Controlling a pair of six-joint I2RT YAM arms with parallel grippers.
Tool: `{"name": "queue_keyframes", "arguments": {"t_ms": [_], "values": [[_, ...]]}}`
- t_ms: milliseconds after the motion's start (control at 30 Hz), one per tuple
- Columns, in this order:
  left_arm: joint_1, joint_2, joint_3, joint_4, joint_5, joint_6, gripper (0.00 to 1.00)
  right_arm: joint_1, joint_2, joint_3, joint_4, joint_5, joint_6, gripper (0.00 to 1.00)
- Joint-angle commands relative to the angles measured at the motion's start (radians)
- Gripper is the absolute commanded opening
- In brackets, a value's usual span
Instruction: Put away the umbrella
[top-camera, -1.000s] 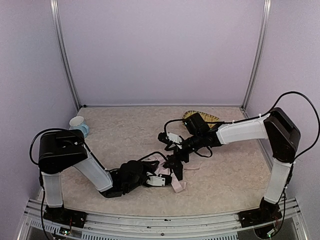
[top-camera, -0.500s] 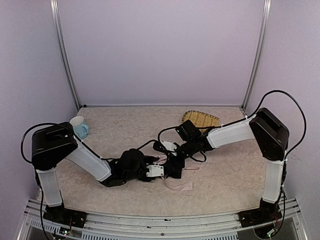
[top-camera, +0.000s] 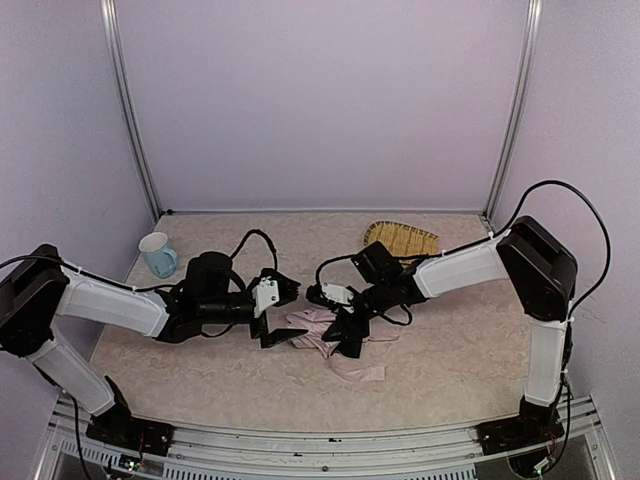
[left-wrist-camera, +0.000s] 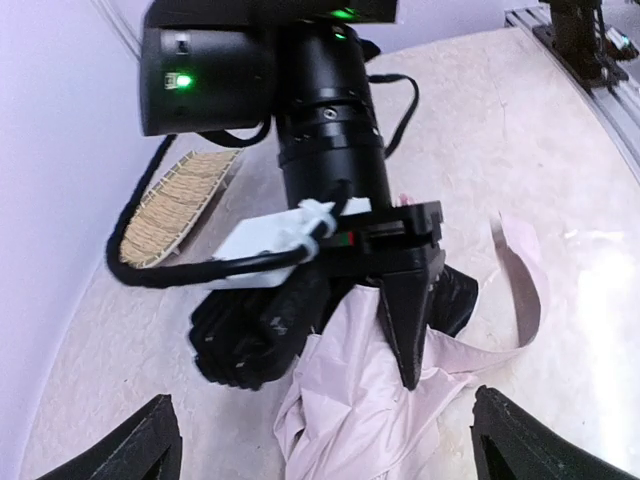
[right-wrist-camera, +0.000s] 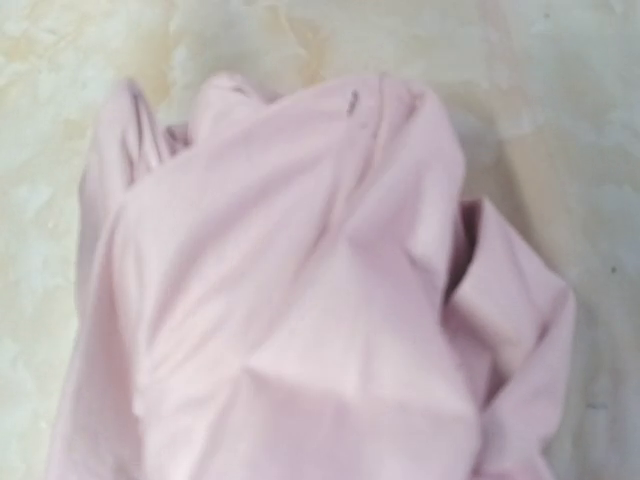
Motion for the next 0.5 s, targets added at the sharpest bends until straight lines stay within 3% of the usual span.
{"name": "queue_keyframes", "arguments": {"t_ms": [0,100,300,467], "values": [[0.040,0.063,0.040,0.075,0.074,-0.101,0.89,-0.006,0.016,-0.063,-0.041,0.024,-0.023,0.52],[0.042,0.188,0.159,-0.081,0.023,-0.090,0.83,-0.006,0.003,-0.067,-0.031,0.007,-0.038,0.52],[0.037,0.279,0.175,-0.092,0.119,-0.100,0.91,-0.012,-0.010,-0.071,-0.019,-0.015,-0.038,0.53],[0.028,0.330,0.217,-0.181,0.078,-0.113,0.85,-0.034,-0.033,-0.081,0.010,-0.041,-0.032,0.53]]}}
